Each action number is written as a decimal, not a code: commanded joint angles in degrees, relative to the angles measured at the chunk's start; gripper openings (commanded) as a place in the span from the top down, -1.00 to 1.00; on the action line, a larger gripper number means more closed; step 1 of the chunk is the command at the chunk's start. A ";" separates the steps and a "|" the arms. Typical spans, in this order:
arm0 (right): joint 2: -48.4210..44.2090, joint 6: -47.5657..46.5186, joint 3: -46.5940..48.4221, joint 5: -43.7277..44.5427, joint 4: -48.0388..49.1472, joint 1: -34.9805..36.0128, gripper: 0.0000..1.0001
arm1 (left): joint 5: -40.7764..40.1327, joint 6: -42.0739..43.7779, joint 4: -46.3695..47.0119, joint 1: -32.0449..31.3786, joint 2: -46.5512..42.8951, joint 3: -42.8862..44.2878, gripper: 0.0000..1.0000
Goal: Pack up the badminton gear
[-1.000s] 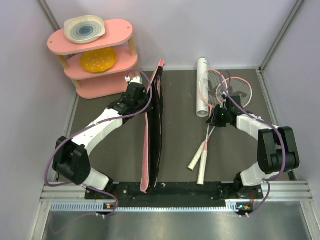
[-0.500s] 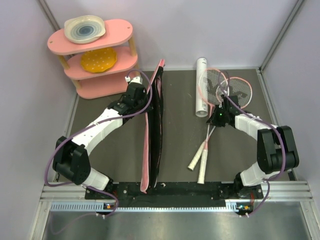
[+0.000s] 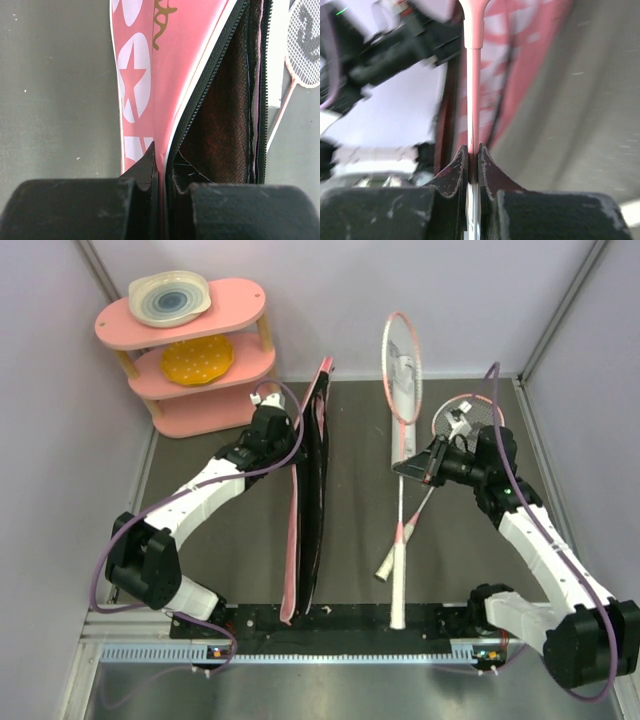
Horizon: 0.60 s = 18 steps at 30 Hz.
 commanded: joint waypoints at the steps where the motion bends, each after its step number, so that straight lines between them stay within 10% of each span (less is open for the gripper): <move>1: -4.66 14.69 1.02 -16.80 13.12 9.36 1.00 | 2.66 -2.36 7.32 1.55 -1.87 -0.91 1.00; 10: -3.35 42.44 -6.09 -10.83 38.76 23.90 1.00 | 8.12 -5.52 15.66 3.66 1.82 0.67 1.00; 18: 1.84 48.98 -8.20 -9.33 51.69 26.01 1.00 | 4.43 -7.37 24.46 3.57 7.61 2.85 1.00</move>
